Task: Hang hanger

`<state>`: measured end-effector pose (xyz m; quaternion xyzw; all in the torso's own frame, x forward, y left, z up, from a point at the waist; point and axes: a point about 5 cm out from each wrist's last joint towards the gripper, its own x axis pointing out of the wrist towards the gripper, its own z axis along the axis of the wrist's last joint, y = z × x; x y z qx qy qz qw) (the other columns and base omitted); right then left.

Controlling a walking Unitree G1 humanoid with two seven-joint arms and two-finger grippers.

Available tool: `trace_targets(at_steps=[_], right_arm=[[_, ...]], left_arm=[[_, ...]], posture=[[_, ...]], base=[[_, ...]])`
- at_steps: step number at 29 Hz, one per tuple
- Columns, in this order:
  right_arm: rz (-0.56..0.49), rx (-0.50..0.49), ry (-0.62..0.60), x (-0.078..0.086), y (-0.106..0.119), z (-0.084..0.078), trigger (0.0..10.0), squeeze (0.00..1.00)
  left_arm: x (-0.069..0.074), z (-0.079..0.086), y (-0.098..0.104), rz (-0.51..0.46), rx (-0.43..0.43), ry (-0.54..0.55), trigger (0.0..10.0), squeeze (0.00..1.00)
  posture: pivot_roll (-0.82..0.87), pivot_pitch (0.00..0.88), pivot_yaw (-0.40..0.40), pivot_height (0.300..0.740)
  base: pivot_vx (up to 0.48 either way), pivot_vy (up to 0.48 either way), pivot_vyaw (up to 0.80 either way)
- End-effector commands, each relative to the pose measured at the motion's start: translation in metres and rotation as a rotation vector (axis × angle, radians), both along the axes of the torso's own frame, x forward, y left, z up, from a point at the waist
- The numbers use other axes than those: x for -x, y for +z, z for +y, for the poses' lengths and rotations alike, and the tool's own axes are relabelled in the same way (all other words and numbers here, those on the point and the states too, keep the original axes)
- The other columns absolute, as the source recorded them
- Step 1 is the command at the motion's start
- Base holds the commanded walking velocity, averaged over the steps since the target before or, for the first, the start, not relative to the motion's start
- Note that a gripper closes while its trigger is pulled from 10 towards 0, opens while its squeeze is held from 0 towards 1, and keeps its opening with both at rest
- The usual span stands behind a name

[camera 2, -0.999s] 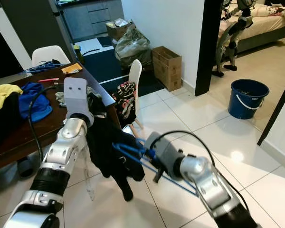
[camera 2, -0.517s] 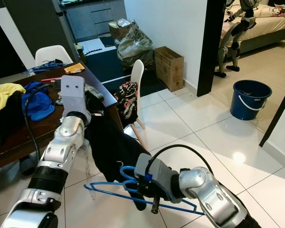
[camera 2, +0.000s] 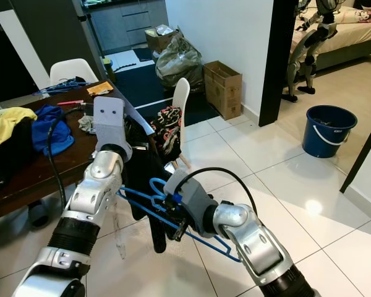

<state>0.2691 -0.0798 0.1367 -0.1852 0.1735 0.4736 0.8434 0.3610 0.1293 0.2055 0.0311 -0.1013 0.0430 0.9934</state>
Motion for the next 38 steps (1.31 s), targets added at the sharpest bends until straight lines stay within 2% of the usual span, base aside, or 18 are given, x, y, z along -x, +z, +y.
trace_targets(at_steps=[1,6,8,10,14,16,22,25,27,30,31,38], right_arm=[[0.004,0.007,-0.029,-0.002,0.0,-0.001,10.0,0.0],[-0.003,0.039,-0.13,-0.012,-0.003,-0.011,10.0,0.0],[-0.009,0.049,-0.229,-0.021,-0.003,-0.019,10.0,0.0],[-0.009,0.049,-0.229,-0.021,-0.003,-0.019,10.0,0.0],[-0.018,0.068,-0.307,-0.028,-0.002,-0.027,10.0,0.0],[-0.034,0.12,-0.341,-0.031,-0.003,-0.036,10.0,0.0],[-0.039,0.16,-0.327,-0.03,-0.003,-0.044,10.0,0.0],[-0.039,0.18,-0.3,-0.029,-0.002,-0.049,10.0,0.0],[-0.047,0.194,-0.3,-0.03,0.0,-0.058,10.0,0.0],[-0.052,0.197,-0.307,-0.031,0.001,-0.061,10.0,0.0],[-0.057,0.198,-0.321,-0.032,0.003,-0.066,10.0,0.0],[-0.057,0.203,-0.325,-0.031,0.003,-0.069,10.0,0.0]], left_arm=[[0.001,0.01,0.008,-0.038,-0.014,0.032,10.0,0.0],[0.0,0.013,0.011,-0.046,-0.013,0.043,10.0,0.0],[0.001,0.012,0.012,-0.049,-0.011,0.037,10.0,0.0],[0.001,0.012,0.012,-0.049,-0.011,0.037,10.0,0.0],[0.002,0.009,0.011,-0.048,-0.007,0.024,10.0,0.0],[0.002,0.008,0.011,-0.046,-0.006,0.012,10.0,0.0],[0.002,0.006,0.013,-0.052,-0.016,-0.022,10.0,0.0],[0.002,0.004,0.015,-0.064,-0.051,-0.074,10.0,0.0],[0.003,0.002,0.018,-0.08,-0.103,-0.149,10.0,0.0],[0.003,0.003,0.019,-0.085,-0.127,-0.171,10.0,0.0],[0.004,0.008,0.02,-0.088,-0.163,-0.197,10.0,0.0],[0.005,0.015,0.021,-0.09,-0.23,-0.21,10.0,0.0]], posture=[[-0.04,0.0,0.107,0.74],[-0.05,0.0,0.11,0.74],[-0.05,0.0,0.114,0.74],[-0.05,0.0,0.114,0.74],[-0.05,0.0,0.114,0.74],[-0.05,0.0,0.115,0.74],[-0.05,0.0,0.113,0.74],[-0.05,0.0,0.112,0.74],[-0.05,0.0,0.112,0.74],[-0.05,0.0,0.112,0.74],[-0.05,0.0,0.112,0.74],[-0.05,0.0,0.112,0.74]], base=[[0.0,0.0,0.0],[0.0,0.0,0.0],[0.0,0.0,0.0],[0.0,0.0,0.0],[0.0,0.0,0.0],[0.0,0.0,0.0],[0.0,0.0,0.0],[0.0,0.0,0.0],[0.0,0.0,0.0],[0.0,0.0,0.0],[0.0,0.0,0.0],[0.0,0.0,0.0]])
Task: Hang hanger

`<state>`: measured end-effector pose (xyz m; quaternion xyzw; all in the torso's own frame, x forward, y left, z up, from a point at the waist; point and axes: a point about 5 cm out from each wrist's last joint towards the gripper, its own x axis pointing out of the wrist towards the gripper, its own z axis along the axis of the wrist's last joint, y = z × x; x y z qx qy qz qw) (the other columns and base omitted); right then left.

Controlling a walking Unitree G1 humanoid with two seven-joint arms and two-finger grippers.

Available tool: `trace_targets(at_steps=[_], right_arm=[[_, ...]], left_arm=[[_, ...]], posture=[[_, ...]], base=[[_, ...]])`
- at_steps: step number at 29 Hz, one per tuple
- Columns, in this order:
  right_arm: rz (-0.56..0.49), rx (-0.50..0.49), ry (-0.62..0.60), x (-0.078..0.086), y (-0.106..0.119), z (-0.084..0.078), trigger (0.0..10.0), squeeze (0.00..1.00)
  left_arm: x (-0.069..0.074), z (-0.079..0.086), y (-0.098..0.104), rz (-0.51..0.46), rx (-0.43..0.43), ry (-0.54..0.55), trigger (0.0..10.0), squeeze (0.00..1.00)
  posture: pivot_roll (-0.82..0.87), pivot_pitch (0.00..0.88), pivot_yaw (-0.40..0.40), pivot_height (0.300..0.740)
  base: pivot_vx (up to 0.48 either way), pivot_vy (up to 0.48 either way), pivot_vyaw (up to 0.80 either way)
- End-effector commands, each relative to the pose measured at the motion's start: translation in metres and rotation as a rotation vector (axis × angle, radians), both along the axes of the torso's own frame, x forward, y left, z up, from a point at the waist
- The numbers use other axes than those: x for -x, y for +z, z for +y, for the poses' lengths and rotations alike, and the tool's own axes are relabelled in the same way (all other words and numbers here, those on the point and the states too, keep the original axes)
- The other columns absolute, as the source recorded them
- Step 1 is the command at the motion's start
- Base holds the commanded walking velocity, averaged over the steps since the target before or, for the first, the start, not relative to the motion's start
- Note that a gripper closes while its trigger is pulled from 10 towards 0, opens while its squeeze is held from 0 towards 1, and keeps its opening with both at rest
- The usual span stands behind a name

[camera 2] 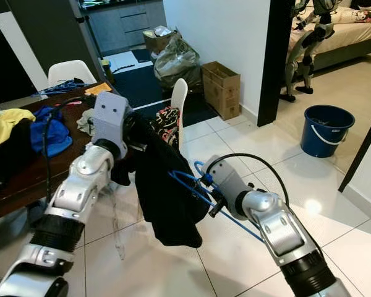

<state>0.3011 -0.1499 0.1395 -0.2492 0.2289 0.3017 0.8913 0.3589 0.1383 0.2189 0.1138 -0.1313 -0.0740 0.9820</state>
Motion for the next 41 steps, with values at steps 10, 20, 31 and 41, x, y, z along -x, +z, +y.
trace_targets(at_steps=[10,20,31,41], right_arm=[[0.003,0.021,0.032,0.004,-0.001,-0.003,10.0,0.0],[0.008,0.02,0.066,0.008,-0.003,-0.008,10.0,0.0],[-0.006,0.021,0.125,0.009,0.01,-0.014,10.0,0.0],[0.007,0.003,0.242,0.019,0.01,-0.002,10.0,0.0]], left_arm=[[0.005,0.017,0.004,-0.047,-0.166,-0.029,10.0,0.0],[0.006,0.032,-0.002,-0.015,-0.229,-0.037,10.0,0.0],[0.008,0.039,-0.006,-0.001,-0.295,-0.039,10.0,0.0],[0.008,0.035,-0.006,-0.011,-0.324,-0.05,10.0,0.0]], posture=[[-0.05,0.0,0.108,0.74],[-0.04,0.0,0.114,0.74],[-0.04,0.0,0.096,0.74],[-0.05,0.0,0.102,0.74]], base=[[0.0,0.0,0.0],[0.0,0.0,0.0],[0.0,0.0,0.0],[0.0,0.0,0.0]])
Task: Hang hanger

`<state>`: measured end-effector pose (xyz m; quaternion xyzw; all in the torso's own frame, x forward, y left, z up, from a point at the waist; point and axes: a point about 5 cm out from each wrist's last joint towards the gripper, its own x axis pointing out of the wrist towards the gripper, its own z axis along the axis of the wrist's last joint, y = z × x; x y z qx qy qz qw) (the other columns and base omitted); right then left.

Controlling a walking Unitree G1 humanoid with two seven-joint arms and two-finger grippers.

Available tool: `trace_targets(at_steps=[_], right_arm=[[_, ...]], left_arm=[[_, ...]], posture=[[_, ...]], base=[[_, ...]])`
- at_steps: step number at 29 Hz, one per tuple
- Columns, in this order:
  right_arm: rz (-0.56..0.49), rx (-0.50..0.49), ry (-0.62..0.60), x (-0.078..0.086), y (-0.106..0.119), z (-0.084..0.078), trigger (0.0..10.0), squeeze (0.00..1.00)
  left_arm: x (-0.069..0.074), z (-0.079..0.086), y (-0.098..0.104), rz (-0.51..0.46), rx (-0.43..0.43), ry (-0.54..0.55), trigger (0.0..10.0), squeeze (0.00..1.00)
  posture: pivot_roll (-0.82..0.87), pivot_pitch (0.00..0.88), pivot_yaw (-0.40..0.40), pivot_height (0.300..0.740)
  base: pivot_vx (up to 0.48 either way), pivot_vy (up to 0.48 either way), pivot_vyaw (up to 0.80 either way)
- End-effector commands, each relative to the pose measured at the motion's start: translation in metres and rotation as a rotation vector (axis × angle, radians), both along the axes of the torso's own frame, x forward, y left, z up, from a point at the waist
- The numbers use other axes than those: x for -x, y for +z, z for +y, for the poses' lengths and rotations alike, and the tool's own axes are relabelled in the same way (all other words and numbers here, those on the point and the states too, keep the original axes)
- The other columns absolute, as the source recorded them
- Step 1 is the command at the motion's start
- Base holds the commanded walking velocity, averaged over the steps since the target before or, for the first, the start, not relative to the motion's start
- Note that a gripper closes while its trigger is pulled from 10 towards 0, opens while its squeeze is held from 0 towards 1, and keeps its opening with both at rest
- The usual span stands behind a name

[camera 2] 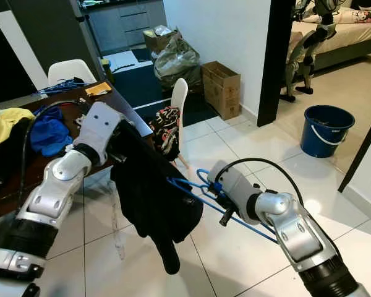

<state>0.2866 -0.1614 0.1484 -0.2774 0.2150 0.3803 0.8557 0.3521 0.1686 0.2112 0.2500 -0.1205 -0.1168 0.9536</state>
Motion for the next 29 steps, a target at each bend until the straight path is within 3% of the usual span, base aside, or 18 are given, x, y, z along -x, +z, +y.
trace_targets(at_steps=[1,12,17,18,24,29], right_arm=[[-0.006,-0.027,0.07,0.006,0.002,0.01,10.0,0.0],[-0.055,-0.035,0.024,0.001,0.01,0.002,10.0,0.0],[-0.086,-0.059,0.021,-0.003,0.015,0.007,10.0,0.0],[-0.091,-0.064,0.026,-0.003,0.014,0.01,10.0,0.0],[-0.077,-0.079,0.069,0.001,0.01,0.018,10.0,0.0],[-0.069,-0.085,0.096,0.004,0.009,0.022,10.0,0.0]], left_arm=[[0.001,0.005,0.001,-0.012,-0.049,-0.005,10.0,0.0],[0.002,0.004,-0.004,0.016,-0.103,-0.029,10.0,0.0],[0.005,-0.014,-0.006,0.034,-0.08,-0.127,10.0,0.0],[0.009,-0.025,-0.006,0.039,-0.073,-0.192,10.0,0.0],[0.021,-0.053,-0.012,0.062,-0.073,-0.368,10.0,0.0],[0.025,-0.059,-0.014,0.066,-0.097,-0.422,10.0,0.0]], posture=[[-0.05,0.0,0.102,0.74],[-0.06,0.0,0.1,0.74],[-0.06,0.0,0.104,0.74],[-0.06,0.0,0.102,0.74],[-0.05,0.0,0.101,0.74],[-0.05,0.001,0.101,0.74]], base=[[0.0,0.0,0.0],[0.0,0.0,0.0],[0.0,0.0,0.0],[0.0,0.0,0.0],[0.0,0.0,0.0],[0.0,0.0,0.0]])
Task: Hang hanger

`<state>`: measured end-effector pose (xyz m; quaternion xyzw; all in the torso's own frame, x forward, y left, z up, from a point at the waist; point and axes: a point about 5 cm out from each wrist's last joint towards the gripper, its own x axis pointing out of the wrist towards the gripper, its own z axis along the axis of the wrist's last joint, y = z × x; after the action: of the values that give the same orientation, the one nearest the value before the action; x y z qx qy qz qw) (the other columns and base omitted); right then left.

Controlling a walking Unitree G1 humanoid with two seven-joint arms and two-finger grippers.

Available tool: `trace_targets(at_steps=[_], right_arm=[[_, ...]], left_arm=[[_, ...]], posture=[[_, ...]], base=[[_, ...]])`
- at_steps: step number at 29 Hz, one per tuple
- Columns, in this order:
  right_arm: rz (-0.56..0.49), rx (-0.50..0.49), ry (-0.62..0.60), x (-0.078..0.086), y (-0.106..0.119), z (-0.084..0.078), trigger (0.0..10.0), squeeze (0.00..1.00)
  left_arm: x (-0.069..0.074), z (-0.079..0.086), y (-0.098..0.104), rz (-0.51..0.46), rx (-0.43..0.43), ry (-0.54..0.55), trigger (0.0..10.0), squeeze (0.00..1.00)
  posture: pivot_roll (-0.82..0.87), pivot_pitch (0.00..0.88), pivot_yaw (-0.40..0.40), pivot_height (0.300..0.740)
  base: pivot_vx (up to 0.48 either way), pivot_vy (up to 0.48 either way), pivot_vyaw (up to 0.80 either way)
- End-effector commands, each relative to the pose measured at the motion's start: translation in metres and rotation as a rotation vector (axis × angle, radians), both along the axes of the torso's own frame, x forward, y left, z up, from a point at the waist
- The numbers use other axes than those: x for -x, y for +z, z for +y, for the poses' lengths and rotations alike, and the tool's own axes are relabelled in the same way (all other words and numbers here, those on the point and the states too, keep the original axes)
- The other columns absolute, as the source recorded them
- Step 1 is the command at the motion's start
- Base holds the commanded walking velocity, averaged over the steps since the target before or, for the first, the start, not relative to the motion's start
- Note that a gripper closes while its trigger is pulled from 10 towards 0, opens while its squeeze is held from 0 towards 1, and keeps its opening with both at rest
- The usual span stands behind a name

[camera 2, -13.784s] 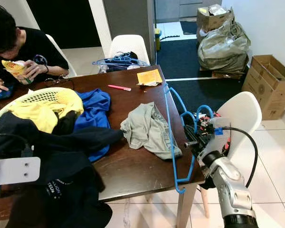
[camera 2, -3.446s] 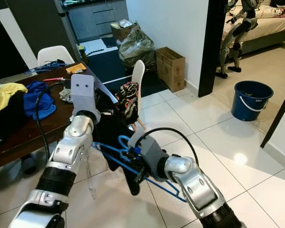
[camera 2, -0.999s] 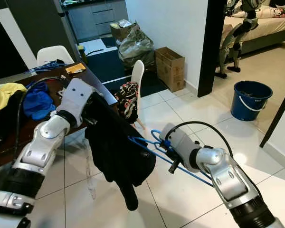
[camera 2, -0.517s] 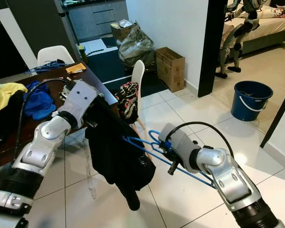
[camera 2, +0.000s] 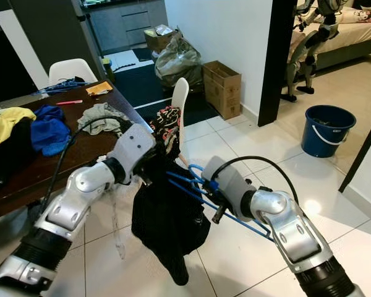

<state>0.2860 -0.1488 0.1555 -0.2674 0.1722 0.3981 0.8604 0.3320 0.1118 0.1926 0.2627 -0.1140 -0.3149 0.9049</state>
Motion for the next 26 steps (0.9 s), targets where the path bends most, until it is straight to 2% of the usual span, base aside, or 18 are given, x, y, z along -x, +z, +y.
trace_targets(at_steps=[1,5,7,8,10,13,16,17,21,23,25,26], right_arm=[[-0.012,-0.024,0.05,0.003,0.002,0.009,10.0,0.0],[-0.009,-0.026,0.058,0.004,0.001,0.01,10.0,0.0],[0.012,-0.039,0.106,0.009,-0.003,0.017,10.0,0.0],[0.012,-0.039,0.106,0.009,-0.003,0.017,10.0,0.0],[0.027,-0.054,0.145,0.012,-0.008,0.029,10.0,0.0],[0.033,-0.07,0.155,0.012,-0.011,0.036,10.0,0.0],[0.028,-0.108,0.105,0.005,-0.02,0.051,10.0,0.0],[0.028,-0.108,0.105,0.005,-0.02,0.051,10.0,0.0],[0.043,-0.176,0.004,-0.005,-0.029,0.055,10.0,0.0],[0.045,-0.179,-0.003,-0.006,-0.03,0.055,10.0,0.0],[0.048,-0.167,-0.048,-0.009,-0.034,0.054,10.0,0.0],[0.048,-0.167,-0.048,-0.009,-0.034,0.054,10.0,0.0]], left_arm=[[0.005,-0.003,0.004,-0.028,0.009,-0.037,10.0,0.0],[0.006,-0.004,0.004,-0.028,0.002,-0.06,10.0,0.0],[0.013,-0.013,0.008,-0.027,0.009,-0.161,10.0,0.0],[0.013,-0.013,0.008,-0.027,0.009,-0.161,10.0,0.0],[0.024,-0.029,0.01,-0.014,0.034,-0.284,10.0,0.0],[0.029,-0.039,0.01,-0.006,0.048,-0.331,10.0,0.0],[0.038,-0.065,0.007,-0.002,0.052,-0.413,10.0,0.0],[0.038,-0.065,0.007,-0.002,0.052,-0.413,10.0,0.0],[0.038,-0.085,-0.001,-0.028,-0.006,-0.405,10.0,0.0],[0.038,-0.085,-0.001,-0.03,-0.009,-0.405,10.0,0.0],[0.031,-0.081,0.005,-0.056,0.004,-0.334,10.0,0.0],[0.031,-0.081,0.005,-0.056,0.004,-0.334,10.0,0.0]], posture=[[-0.05,0.001,0.101,0.74],[-0.05,0.001,0.101,0.74],[-0.05,0.003,0.101,0.74],[-0.05,0.003,0.101,0.74],[-0.05,0.0,0.099,0.74],[-0.05,0.0,0.098,0.74],[-0.05,0.0,0.103,0.74],[-0.05,0.0,0.103,0.74],[-0.04,0.0,0.1,0.74],[-0.04,0.0,0.1,0.74],[-0.04,0.0,0.104,0.74],[-0.04,0.0,0.104,0.74]], base=[[0.0,0.0,0.0],[0.0,0.0,0.0],[0.0,0.0,0.0],[0.0,0.0,0.0],[0.0,0.0,0.0],[0.0,0.0,0.0],[0.0,0.0,0.0],[0.0,0.0,0.0],[0.0,0.0,0.0],[0.0,0.0,0.0],[0.0,0.0,0.0],[0.0,0.0,0.0]])
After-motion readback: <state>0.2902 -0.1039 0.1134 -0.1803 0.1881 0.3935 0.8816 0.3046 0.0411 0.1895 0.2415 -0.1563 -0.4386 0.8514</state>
